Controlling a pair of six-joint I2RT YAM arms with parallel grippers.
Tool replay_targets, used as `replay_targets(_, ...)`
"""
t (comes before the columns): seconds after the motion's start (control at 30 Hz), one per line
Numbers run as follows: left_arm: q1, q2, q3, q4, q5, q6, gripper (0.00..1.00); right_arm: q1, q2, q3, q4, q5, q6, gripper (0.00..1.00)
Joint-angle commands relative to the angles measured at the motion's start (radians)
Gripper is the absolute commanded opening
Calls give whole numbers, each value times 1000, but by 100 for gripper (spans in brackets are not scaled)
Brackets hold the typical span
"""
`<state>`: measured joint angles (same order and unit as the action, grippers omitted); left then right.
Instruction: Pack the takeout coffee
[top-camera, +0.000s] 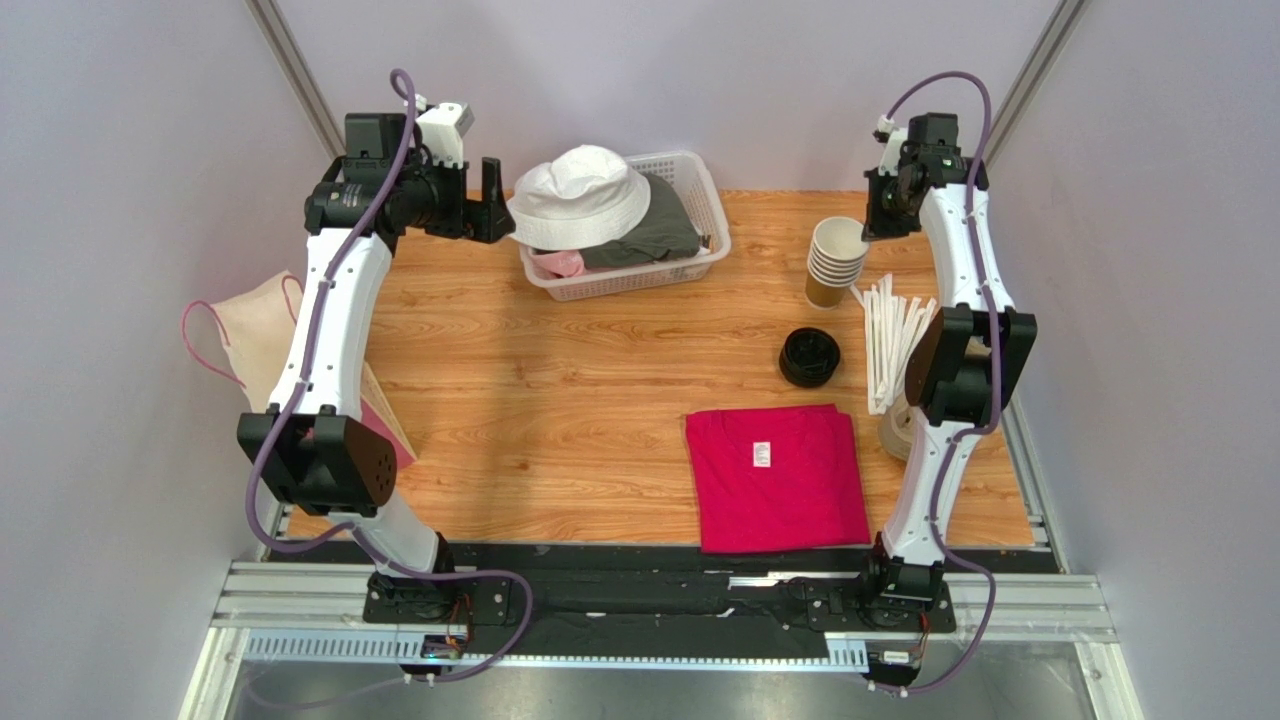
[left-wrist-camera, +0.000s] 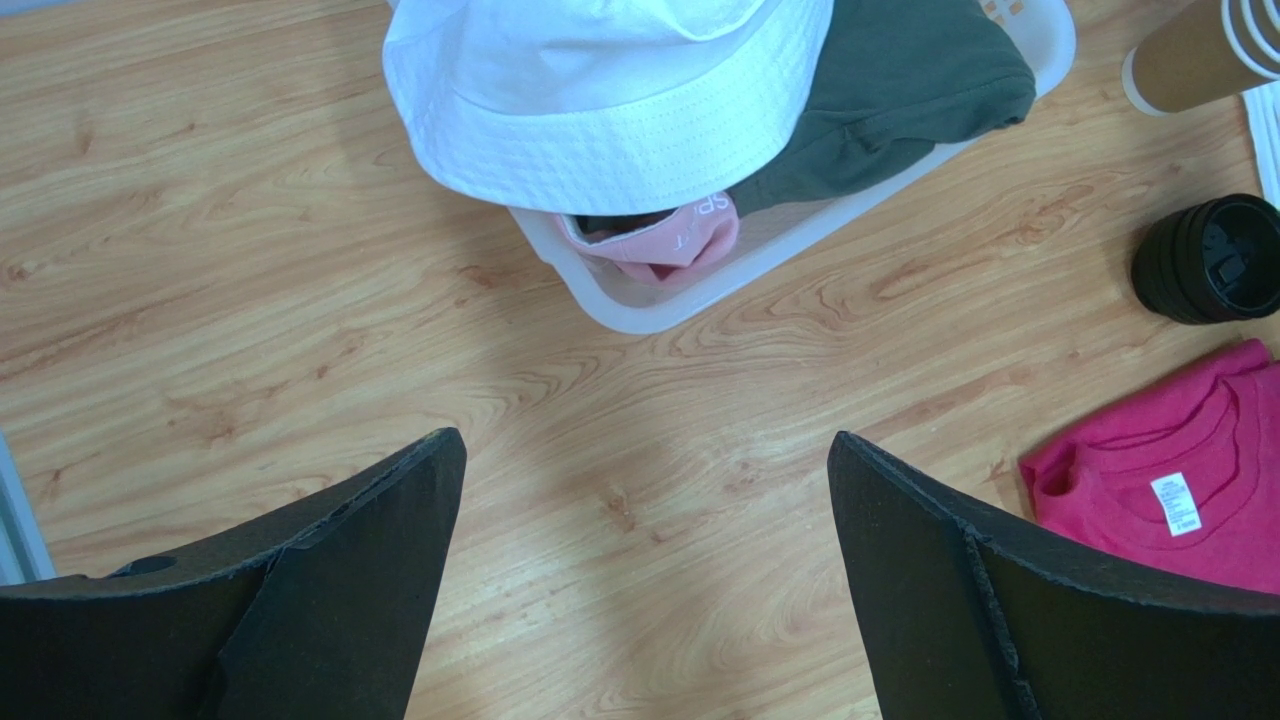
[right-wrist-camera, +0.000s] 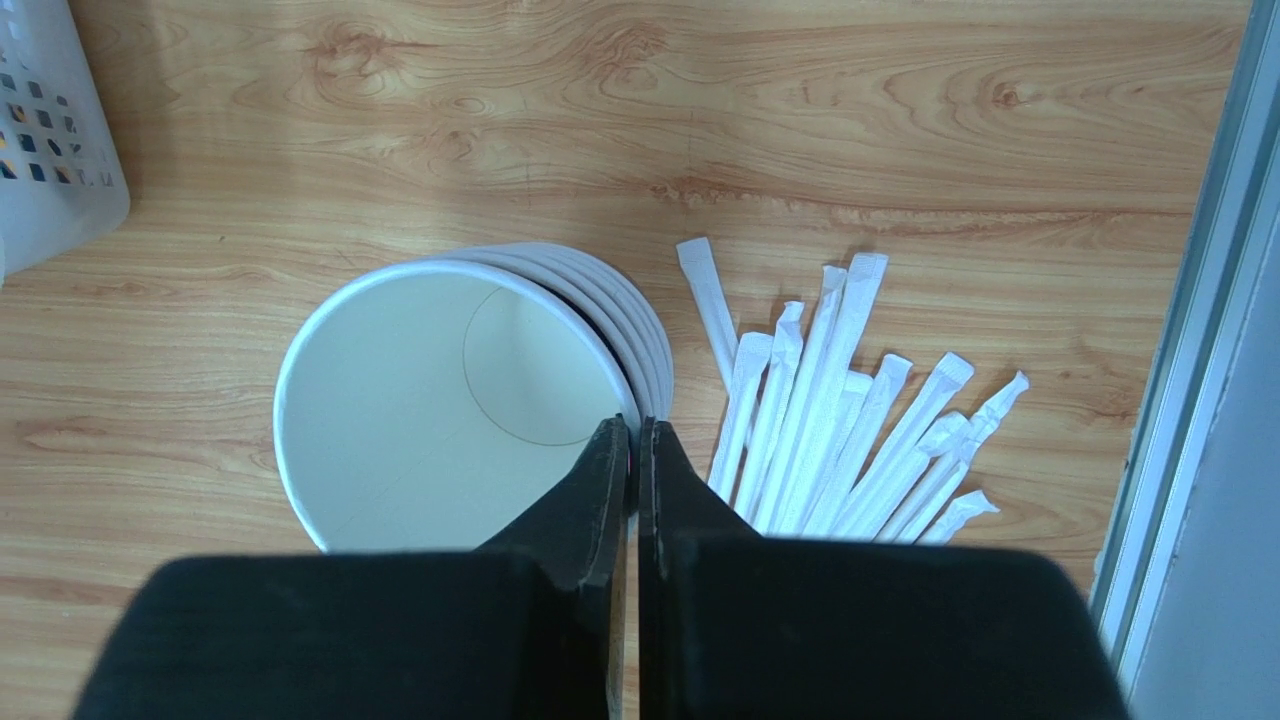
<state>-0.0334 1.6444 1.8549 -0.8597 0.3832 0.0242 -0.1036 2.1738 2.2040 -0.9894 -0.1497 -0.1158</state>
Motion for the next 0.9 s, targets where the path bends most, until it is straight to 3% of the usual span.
replay_targets(0.0, -5, 11, 41, 16, 16, -9, 99, -4, -52, 42, 20, -34, 36, 0)
replay_targets(0.63, -13, 32, 53, 8, 45, -18, 99, -30, -104, 85, -11, -172, 108, 0)
replay_targets(0.87, -13, 46, 87, 8, 57, -20, 99, -47, -147, 169, -22, -203, 108, 0)
